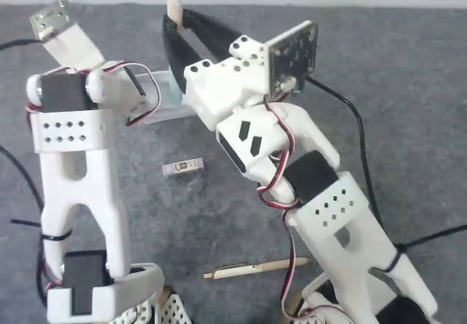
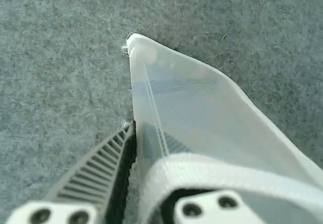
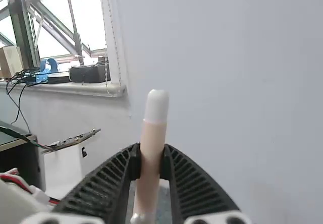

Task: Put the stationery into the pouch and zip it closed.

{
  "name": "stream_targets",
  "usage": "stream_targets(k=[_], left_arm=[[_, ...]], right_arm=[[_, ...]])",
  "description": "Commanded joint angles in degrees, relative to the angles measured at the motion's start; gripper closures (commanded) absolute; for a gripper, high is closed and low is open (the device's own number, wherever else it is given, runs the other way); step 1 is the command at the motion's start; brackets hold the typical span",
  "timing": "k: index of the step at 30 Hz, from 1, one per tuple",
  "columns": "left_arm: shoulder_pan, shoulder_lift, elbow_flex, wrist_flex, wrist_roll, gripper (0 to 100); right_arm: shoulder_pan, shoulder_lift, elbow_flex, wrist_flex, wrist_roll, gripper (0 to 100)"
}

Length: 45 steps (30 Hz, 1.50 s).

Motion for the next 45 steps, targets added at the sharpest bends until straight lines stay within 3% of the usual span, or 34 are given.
stream_targets(k=[1, 8, 17, 24, 30, 36, 45], left_arm=[[-0.09, -3.78, -1.10, 0.44, -0.53, 99], [-0.09, -3.78, -1.10, 0.44, -0.53, 99], [-0.09, -3.78, -1.10, 0.44, -0.53, 99], [-0.09, -3.78, -1.10, 0.44, -0.53, 99], [-0.09, -3.78, -1.01, 0.44, -0.53, 99], [-0.09, -3.78, -0.40, 0.35, -0.53, 99], [-0.09, -3.78, -0.22, -0.09, -0.53, 99]], right_arm=[[1.71, -2.24, 0.35, -5.76, 1.85, 99.3], [2.59, -1.54, 5.98, -10.15, 5.54, 99.3], [0.57, -2.15, 24.09, -27.38, 29.89, 99.3], [-3.82, -1.98, 32.62, -29.32, 44.75, 99.3], [-3.65, -1.98, 33.67, -28.88, 45.27, 98.9], [-3.82, -2.24, 35.25, -28.88, 45.36, 81.0], [-3.56, -8.75, 35.25, -25.45, 45.27, 85.7]])
